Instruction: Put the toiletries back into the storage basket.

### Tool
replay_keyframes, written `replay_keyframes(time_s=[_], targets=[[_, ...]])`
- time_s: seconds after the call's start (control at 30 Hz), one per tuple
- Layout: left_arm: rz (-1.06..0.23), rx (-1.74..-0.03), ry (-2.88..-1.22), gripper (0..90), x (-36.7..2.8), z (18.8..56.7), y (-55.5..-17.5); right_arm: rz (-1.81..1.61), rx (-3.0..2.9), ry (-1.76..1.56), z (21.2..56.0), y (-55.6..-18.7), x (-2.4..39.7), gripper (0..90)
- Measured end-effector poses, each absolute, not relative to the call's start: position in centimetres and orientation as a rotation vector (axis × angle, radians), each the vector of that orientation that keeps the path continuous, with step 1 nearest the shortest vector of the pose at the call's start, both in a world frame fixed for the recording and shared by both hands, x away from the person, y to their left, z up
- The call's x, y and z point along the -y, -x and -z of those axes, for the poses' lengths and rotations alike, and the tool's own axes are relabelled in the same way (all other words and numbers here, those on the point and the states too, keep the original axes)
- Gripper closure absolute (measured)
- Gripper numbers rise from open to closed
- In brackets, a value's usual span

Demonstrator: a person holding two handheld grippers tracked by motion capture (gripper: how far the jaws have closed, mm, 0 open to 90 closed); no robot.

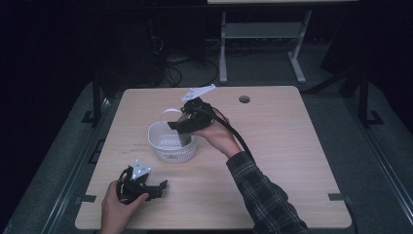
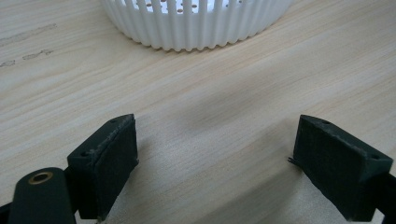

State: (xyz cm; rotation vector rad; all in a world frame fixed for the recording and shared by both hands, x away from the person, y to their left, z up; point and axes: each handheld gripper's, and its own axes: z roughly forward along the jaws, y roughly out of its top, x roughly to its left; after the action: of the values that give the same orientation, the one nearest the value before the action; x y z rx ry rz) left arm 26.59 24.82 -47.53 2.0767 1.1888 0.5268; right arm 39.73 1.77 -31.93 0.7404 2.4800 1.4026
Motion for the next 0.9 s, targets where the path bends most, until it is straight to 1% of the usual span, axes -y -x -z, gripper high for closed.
replay_keyframes(time_s=[0.9], targets=[[-0.528,-1.188,-2.078,12.7,-24.8,47.5,-26.6,-1.348,-2.531,-0.764,34.8,-39.9,-2.0,29.9]])
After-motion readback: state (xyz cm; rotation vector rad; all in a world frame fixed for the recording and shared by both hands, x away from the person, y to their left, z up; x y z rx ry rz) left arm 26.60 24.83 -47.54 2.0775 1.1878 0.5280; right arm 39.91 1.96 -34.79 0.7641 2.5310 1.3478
